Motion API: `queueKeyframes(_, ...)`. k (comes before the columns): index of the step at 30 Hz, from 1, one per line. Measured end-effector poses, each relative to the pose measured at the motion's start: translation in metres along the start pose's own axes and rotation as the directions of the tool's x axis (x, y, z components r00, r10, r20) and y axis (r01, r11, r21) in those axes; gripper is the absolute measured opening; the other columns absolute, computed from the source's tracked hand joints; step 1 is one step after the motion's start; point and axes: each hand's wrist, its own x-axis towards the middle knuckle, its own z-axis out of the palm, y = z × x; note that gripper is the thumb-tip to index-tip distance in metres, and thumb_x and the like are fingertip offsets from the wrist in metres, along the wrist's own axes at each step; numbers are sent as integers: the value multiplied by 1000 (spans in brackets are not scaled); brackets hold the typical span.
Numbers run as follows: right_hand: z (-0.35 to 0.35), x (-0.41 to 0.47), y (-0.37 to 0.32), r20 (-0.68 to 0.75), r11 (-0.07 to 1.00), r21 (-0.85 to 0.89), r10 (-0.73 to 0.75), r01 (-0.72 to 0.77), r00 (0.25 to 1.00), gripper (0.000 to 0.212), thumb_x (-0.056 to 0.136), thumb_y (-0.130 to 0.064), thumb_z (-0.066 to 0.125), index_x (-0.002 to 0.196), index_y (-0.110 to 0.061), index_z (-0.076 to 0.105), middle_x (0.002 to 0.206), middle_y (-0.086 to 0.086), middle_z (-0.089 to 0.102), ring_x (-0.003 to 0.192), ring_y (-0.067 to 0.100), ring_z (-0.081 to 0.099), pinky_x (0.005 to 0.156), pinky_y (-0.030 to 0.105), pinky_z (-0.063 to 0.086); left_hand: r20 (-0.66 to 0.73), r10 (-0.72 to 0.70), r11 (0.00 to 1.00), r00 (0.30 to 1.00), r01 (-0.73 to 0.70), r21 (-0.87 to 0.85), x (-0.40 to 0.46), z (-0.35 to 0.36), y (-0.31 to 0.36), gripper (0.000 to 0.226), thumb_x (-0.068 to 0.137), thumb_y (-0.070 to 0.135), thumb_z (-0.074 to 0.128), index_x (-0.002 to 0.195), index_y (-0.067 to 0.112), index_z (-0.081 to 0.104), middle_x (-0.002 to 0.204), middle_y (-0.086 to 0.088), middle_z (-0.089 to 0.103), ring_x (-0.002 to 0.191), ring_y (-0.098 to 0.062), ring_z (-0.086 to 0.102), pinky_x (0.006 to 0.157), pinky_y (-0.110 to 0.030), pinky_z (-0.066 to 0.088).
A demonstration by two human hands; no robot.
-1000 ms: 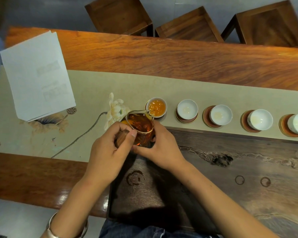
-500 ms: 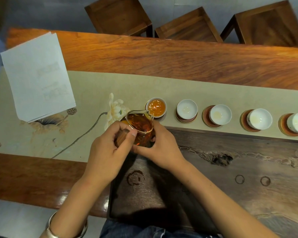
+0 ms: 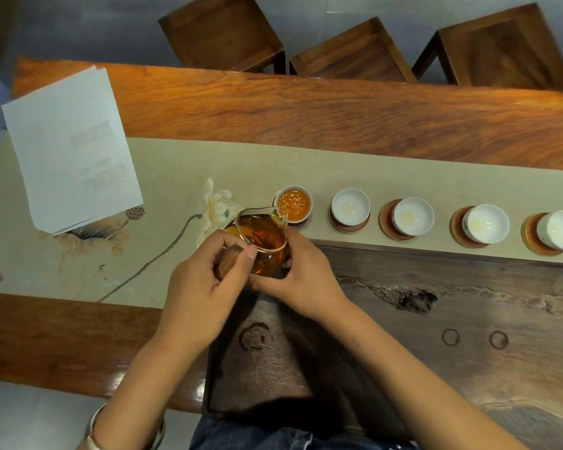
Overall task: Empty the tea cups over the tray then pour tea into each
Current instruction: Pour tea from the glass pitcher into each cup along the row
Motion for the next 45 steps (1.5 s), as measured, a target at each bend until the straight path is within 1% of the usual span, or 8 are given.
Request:
queueKeyframes(3,-2,0,-2,-21,999,-7,-35,35,999,71,66,-70,72,127,-45,46,105,-39,53,102,-21,52,82,1,41,19,10,1000,1000,-10,13,-3,-1,1,14,88,51,51,86,40,60,81,14,64,73,-5,61,60,-21,47)
queueKeyframes(7,-8,3,-1,-18,993,-80,-83,82,996,76,65,-72,73,129,-43,44,110,-36,53,100,-18,51,82,2,40,51,3,1000,999,-4,23,-8,-2,2,13,86,47,49,85,38,59,75,13,61,68,-9,58,59,-31,48)
queueKeyframes(13,-18,5,1,14,967,-177,-186,185,983,84,67,-57,84,135,-28,45,129,-6,61,113,-2,53,92,14,45,75,0,1000,997,-1,16,-15,-2,3,16,85,45,49,84,32,58,71,-5,60,65,-23,59,66,-56,50)
queueKeyframes(19,-27,1,0,35,947,-258,-190,192,981,97,67,-54,87,145,-15,43,136,0,57,124,14,53,101,36,49,85,5,1000,996,-7,24,-21,1,8,21,85,47,48,87,28,58,70,-5,59,67,-27,59,67,-58,50)
queueKeyframes(27,-43,-11,6,-30,967,-193,-177,168,984,93,67,-50,88,143,-16,45,135,-1,58,125,14,55,100,40,50,137,24,1000,990,-26,11,-18,13,21,18,85,45,50,88,30,58,73,-6,61,67,-31,60,67,-59,50)
queueKeyframes(33,-58,-25,10,-132,980,-99,-183,171,974,74,67,-48,86,129,-35,47,122,-13,62,112,1,57,93,30,53,193,38,998,980,-45,35,-16,29,36,20,84,50,48,88,33,57,75,-2,61,64,-24,58,65,-53,49)
queueKeyframes(40,-63,-38,33,-155,997,-23,-73,70,985,83,64,-62,74,136,-28,49,125,-15,59,112,0,55,89,14,46,248,71,992,966,-95,86,-13,47,45,22,87,56,44,92,37,55,80,3,62,68,-20,59,59,-34,44)
queueKeyframes(45,-66,-38,43,-151,998,-7,-55,55,987,76,65,-59,76,131,-29,53,123,-12,64,111,3,59,90,19,49,258,52,993,965,-77,87,-9,56,45,27,87,59,43,93,36,57,77,6,61,68,-17,58,58,-31,45)
